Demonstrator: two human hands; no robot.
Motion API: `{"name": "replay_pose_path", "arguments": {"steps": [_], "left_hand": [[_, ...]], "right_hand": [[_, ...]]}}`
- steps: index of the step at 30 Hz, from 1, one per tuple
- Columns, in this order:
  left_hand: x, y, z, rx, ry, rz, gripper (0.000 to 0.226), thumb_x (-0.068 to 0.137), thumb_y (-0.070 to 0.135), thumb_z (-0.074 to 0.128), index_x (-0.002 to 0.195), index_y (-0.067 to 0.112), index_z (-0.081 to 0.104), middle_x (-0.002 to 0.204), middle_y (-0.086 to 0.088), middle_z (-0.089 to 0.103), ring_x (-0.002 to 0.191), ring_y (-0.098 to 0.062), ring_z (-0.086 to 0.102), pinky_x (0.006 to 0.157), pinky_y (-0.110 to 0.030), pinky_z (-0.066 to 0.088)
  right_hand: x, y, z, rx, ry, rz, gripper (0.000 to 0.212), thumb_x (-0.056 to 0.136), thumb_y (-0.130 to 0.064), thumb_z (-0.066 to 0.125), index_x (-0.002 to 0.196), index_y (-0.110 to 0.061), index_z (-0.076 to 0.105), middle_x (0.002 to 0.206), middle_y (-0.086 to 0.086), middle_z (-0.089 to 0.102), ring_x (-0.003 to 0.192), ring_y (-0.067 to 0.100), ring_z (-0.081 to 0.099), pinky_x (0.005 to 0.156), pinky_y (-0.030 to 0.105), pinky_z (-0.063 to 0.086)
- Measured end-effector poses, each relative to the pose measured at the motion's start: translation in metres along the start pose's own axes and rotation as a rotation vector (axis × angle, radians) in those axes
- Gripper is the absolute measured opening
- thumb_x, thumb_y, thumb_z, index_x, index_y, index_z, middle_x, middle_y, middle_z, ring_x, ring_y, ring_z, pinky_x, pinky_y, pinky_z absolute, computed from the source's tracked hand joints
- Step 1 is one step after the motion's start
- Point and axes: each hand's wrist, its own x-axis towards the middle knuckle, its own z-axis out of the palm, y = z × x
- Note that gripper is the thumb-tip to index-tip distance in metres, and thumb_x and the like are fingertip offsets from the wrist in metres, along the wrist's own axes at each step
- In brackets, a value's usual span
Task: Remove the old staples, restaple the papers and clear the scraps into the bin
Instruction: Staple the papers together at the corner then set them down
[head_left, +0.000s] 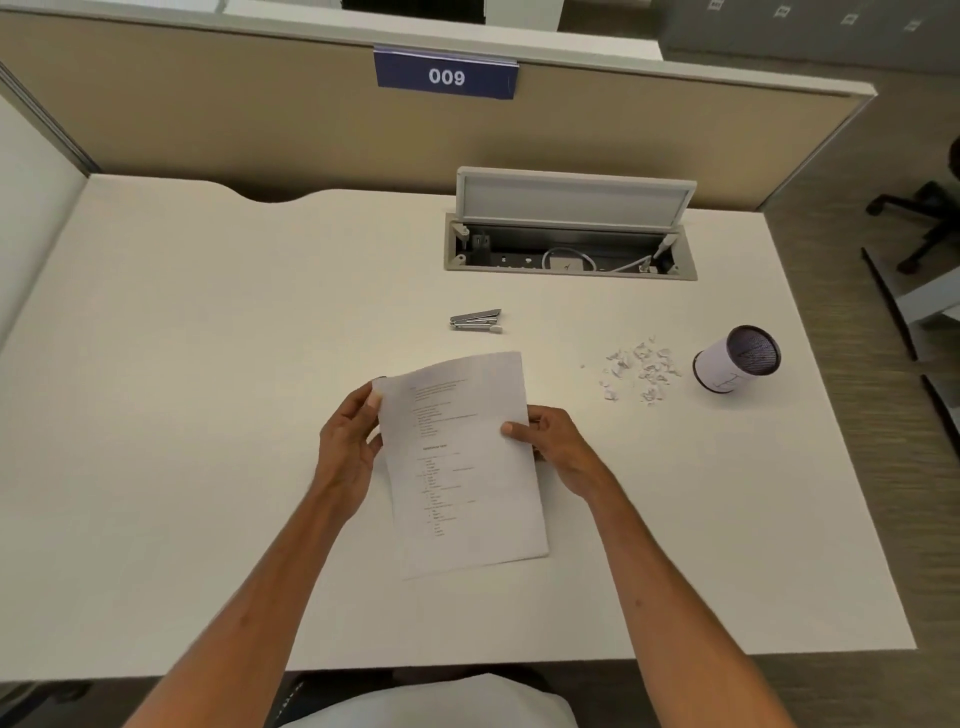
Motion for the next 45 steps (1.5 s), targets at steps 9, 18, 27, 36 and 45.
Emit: {"name": "replay_pose_path", "arguments": {"steps": [9,18,27,36,45], "left_hand": [[-0.02,0.005,0.017,0.257,-0.181,0.066,0.035,0.109,0.02,0.069,0.144,0.014,0.069,0.139,-0.006,0.078,0.127,-0.033,0.075,0.099,-0.042,0.064],[-0.034,0.053,0.052,0.261,-0.108,0.357,0.03,0.113,0.019,0.064,0.14,0.011,0.07,0.132,-0.003,0.08,0.118,-0.017,0.076,0.091,-0.026,0.062],[-0.037,0.027,0.053,0.268,-0.059,0.294,0.023,0.114,0.017,0.06,0.128,0.004,0.073,0.112,0.008,0.083,0.103,-0.006,0.077,0.085,-0.018,0.058],[-0.031,0.033,0.055,0.334,-0.086,0.314,0.022,0.115,0.025,0.059,0.127,0.014,0.075,0.117,0.0,0.08,0.105,-0.015,0.073,0.084,-0.028,0.063],[-0.04,0.026,0.054,0.36,-0.083,0.265,0.022,0.115,0.026,0.059,0.127,0.018,0.075,0.116,0.006,0.082,0.104,-0.013,0.077,0.083,-0.027,0.063]], "right_hand": [[-0.023,-0.016,0.015,0.087,0.137,-0.136,0.021,0.097,-0.008,0.077,0.118,-0.007,0.078,0.113,0.006,0.082,0.098,0.02,0.08,0.078,0.028,0.062],[-0.046,-0.044,0.044,0.175,0.278,-0.407,0.03,0.103,-0.013,0.07,0.132,-0.007,0.072,0.122,0.004,0.08,0.111,0.02,0.075,0.093,0.028,0.059],[-0.053,-0.02,0.064,0.089,0.321,-0.395,0.019,0.104,-0.014,0.069,0.115,-0.028,0.075,0.106,-0.018,0.079,0.104,0.004,0.072,0.094,0.018,0.053],[-0.047,-0.026,0.056,0.041,0.336,-0.354,0.017,0.104,-0.021,0.071,0.11,-0.037,0.074,0.104,-0.018,0.08,0.103,0.004,0.074,0.09,0.021,0.058],[-0.045,-0.009,0.052,0.025,0.312,-0.299,0.018,0.103,-0.022,0.071,0.121,-0.018,0.074,0.11,-0.004,0.08,0.101,0.01,0.074,0.082,0.018,0.057]]}}
